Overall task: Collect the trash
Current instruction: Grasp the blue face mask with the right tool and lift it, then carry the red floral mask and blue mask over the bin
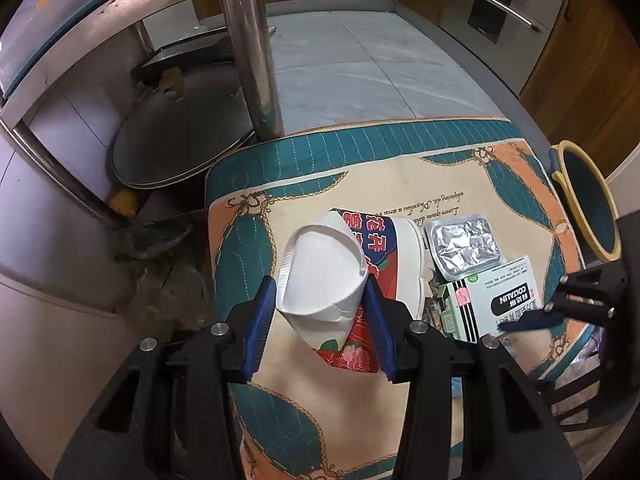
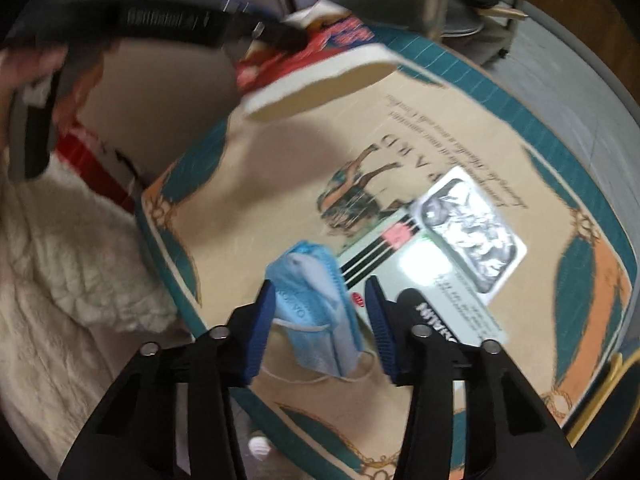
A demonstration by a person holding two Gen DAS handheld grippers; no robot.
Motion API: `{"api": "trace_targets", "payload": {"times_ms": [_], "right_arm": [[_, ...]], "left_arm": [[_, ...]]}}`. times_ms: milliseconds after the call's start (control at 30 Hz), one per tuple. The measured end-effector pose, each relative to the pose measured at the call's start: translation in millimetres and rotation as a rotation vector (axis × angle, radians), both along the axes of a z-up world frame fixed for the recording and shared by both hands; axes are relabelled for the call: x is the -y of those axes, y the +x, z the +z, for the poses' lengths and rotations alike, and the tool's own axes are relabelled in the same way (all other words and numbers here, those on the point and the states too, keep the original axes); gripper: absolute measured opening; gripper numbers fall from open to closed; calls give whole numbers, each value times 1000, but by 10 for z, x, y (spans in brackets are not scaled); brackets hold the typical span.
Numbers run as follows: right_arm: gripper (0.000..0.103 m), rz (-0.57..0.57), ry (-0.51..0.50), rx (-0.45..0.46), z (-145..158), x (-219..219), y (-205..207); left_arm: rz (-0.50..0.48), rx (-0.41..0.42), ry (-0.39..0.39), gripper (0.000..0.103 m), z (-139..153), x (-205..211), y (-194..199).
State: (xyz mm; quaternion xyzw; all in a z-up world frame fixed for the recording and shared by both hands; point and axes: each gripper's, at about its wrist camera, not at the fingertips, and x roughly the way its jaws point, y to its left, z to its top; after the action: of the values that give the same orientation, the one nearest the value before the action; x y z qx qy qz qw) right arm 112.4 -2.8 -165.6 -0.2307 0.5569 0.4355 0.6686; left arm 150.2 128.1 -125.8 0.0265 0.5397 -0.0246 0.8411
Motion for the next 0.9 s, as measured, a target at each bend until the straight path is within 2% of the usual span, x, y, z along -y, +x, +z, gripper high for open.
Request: {"api": "trace_targets", "payload": {"times_ms": [67, 100, 133, 233, 367, 533, 900], "right_arm": [[37, 24, -37, 7, -92, -38, -40], [30, 31, -62, 12, -141, -54, -55], [19, 34, -83, 19, -176, -65, -62], [6, 20, -79, 24, -161, -51, -58], [6, -39, -31, 68, 62, 48, 9], [6, -181, 26, 145, 388, 304, 173], [6, -370, 29, 284, 770, 871, 366]], "left_arm": [[-8, -11, -1, 44, -39, -10, 1], [-10, -18, -1, 44, -58, -14, 2], [-11, -21, -1, 44, -70, -15, 7], [-13, -16, -7, 44, -46, -14, 13], [-19, 1, -15, 44, 14, 28, 8], [-24, 4, -12, 44, 32, 96, 10], [-81, 55, -24, 44, 214, 504, 23]]}}
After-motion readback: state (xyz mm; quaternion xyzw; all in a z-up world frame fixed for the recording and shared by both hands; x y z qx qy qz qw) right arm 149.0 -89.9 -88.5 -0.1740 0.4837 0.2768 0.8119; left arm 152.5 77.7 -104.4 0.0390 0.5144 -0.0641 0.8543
